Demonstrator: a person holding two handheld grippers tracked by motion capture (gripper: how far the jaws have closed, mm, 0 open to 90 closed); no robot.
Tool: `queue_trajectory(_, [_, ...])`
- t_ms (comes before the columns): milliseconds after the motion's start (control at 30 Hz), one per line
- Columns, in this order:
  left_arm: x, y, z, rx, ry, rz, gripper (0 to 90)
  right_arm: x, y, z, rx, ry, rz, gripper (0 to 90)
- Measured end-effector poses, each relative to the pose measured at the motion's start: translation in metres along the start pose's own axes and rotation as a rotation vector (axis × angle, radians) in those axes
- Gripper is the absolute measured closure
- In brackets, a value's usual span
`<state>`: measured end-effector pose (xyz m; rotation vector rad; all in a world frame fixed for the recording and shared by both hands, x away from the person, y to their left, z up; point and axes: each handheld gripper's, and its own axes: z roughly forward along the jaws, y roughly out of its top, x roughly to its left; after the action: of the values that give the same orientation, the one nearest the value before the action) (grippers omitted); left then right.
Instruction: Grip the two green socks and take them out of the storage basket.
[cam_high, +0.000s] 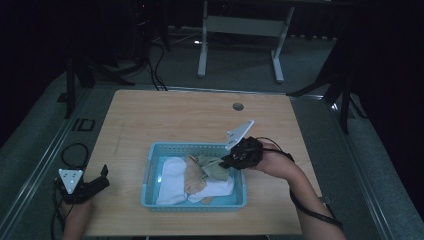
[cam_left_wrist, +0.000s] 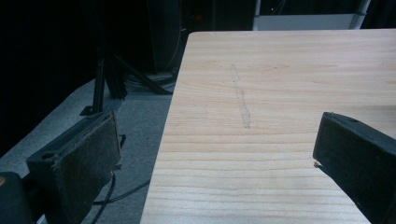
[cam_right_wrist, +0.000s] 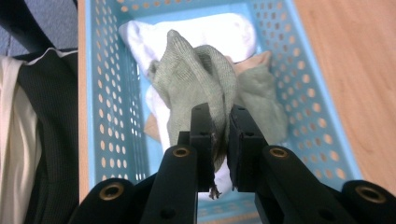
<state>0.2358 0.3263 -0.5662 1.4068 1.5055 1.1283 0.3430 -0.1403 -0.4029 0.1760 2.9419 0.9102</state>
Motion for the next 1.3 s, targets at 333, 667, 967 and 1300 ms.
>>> queue_trajectory(333, [0.000, 0.000, 0.000, 0.000, 0.001, 0.001, 0.4, -0.011, -0.020, -0.036, -0.049, -0.077, 0.061, 81.9])
queue_trajectory(667, [0.000, 0.000, 0.000, 0.001, 0.002, 0.002, 0.3, -0.019, -0.052, -0.061, -0.091, -0.135, 0.137, 81.9])
queue_trajectory(967, [0.000, 0.000, 0.000, 0.001, 0.003, 0.001, 0.4, -0.026, -0.095, -0.074, -0.099, -0.168, 0.232, 81.9])
queue_trajectory(1300, [0.000, 0.000, 0.000, 0.001, 0.004, 0.002, 0.4, -0.033, -0.132, -0.060, -0.069, -0.177, 0.318, 81.9])
